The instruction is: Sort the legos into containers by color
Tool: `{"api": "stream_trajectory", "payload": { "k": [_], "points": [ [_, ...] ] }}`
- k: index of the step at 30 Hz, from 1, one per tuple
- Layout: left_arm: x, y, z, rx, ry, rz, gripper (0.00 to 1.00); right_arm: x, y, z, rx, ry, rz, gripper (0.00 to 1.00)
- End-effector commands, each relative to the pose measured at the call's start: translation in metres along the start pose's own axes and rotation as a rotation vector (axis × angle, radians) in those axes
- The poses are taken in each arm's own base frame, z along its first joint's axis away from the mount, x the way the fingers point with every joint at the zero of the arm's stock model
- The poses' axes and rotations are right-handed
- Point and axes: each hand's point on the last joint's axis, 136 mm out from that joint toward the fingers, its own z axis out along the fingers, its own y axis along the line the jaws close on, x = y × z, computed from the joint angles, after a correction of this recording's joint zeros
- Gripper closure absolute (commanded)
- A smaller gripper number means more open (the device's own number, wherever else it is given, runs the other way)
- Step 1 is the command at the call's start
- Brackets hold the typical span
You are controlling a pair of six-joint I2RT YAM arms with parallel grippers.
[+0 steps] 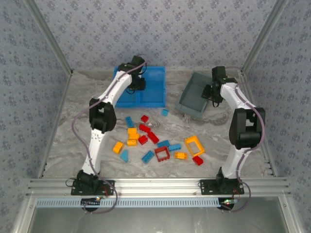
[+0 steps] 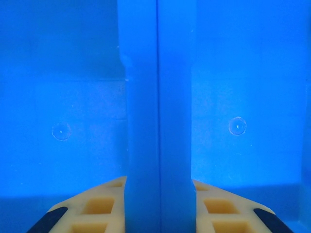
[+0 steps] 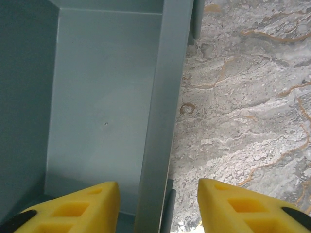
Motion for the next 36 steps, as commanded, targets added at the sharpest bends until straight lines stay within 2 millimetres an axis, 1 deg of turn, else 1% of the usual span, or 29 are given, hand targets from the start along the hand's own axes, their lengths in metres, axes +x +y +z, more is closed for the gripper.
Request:
{"api": "stream_trajectory", "payload": {
  "k": [1, 3, 5, 7, 10, 13, 18, 22, 25, 27, 30, 32, 36],
  "points": [
    [-0.018, -0.019, 0.004, 0.112, -0.033, -0.1, 1.0, -0.004, -0.001, 0.001, 0.011, 0.01, -0.011, 0.55],
    [-0.019, -0.03, 0.005, 0.147, -0.037, -0.096, 1.0, -0.005, -0.001, 0.002, 0.013, 0.012, -0.017, 0.58],
    [-0.015, -0.042, 0.005, 0.177, -0.027, -0.072, 1.0, -0.007, -0.001, 0.004, 0.014, 0.013, -0.027, 0.62],
    [-0.005, -0.05, 0.003, 0.182, -0.001, -0.033, 1.0, -0.009, 0.001, 0.006, 0.019, 0.015, -0.048, 0.65],
    [0.013, -0.054, 0.0, 0.18, 0.039, 0.005, 1.0, -0.012, 0.005, 0.011, 0.01, 0.025, -0.083, 0.72],
    [0.023, -0.052, -0.005, 0.177, 0.048, 0.01, 1.0, -0.011, 0.012, 0.018, -0.008, 0.046, -0.121, 0.78],
    [0.031, -0.04, -0.015, 0.136, 0.048, -0.013, 1.0, -0.011, 0.029, 0.025, -0.058, 0.065, -0.187, 0.81],
    [0.031, -0.034, -0.021, 0.11, 0.034, -0.047, 1.0, -0.017, 0.04, 0.024, -0.058, 0.06, -0.203, 0.81],
    [0.03, -0.027, -0.021, 0.072, 0.019, -0.07, 1.0, -0.021, 0.053, 0.024, -0.079, 0.048, -0.207, 0.81],
    [0.027, -0.024, -0.021, 0.064, 0.007, -0.073, 1.0, -0.024, 0.066, 0.024, -0.104, 0.044, -0.226, 0.81],
    [0.02, -0.021, -0.019, 0.055, -0.002, -0.069, 1.0, -0.026, 0.079, 0.028, -0.112, 0.05, -0.258, 0.82],
    [0.016, -0.019, -0.015, 0.054, -0.002, -0.066, 1.0, -0.027, 0.086, 0.031, -0.125, 0.052, -0.27, 0.82],
    [0.012, -0.02, -0.013, 0.059, -0.004, -0.03, 1.0, -0.033, 0.096, 0.036, -0.148, 0.056, -0.297, 0.82]
  ]
}}
